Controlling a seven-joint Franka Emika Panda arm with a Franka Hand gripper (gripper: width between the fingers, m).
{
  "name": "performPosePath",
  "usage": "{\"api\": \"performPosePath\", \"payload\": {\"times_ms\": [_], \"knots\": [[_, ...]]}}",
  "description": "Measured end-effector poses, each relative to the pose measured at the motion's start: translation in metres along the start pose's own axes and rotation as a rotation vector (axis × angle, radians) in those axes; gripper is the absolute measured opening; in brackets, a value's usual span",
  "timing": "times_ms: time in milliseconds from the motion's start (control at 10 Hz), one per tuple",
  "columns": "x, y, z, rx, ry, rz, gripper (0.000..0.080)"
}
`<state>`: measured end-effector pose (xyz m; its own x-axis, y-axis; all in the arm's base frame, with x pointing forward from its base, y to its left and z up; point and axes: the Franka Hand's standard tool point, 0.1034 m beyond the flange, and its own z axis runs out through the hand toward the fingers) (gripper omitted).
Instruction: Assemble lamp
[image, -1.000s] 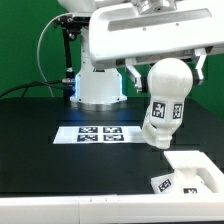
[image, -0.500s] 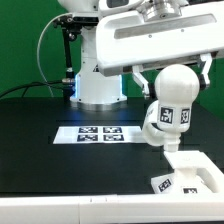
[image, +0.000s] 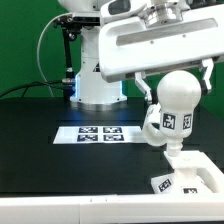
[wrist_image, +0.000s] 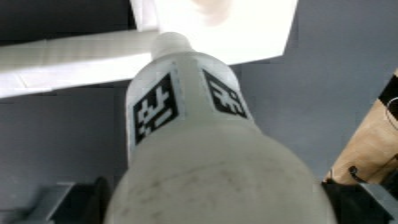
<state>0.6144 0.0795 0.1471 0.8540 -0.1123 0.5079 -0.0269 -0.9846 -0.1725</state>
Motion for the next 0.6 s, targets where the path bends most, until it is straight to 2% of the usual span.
{"api": "performPosePath", "payload": {"times_ms": [300,600], "knots": [[-0.003,-0.024,-0.006,0.021,-0.019,-0.01,0.0576],[-0.01,-0.021,0.003,0.019,-0.026,-0.014,0.0576]]}}
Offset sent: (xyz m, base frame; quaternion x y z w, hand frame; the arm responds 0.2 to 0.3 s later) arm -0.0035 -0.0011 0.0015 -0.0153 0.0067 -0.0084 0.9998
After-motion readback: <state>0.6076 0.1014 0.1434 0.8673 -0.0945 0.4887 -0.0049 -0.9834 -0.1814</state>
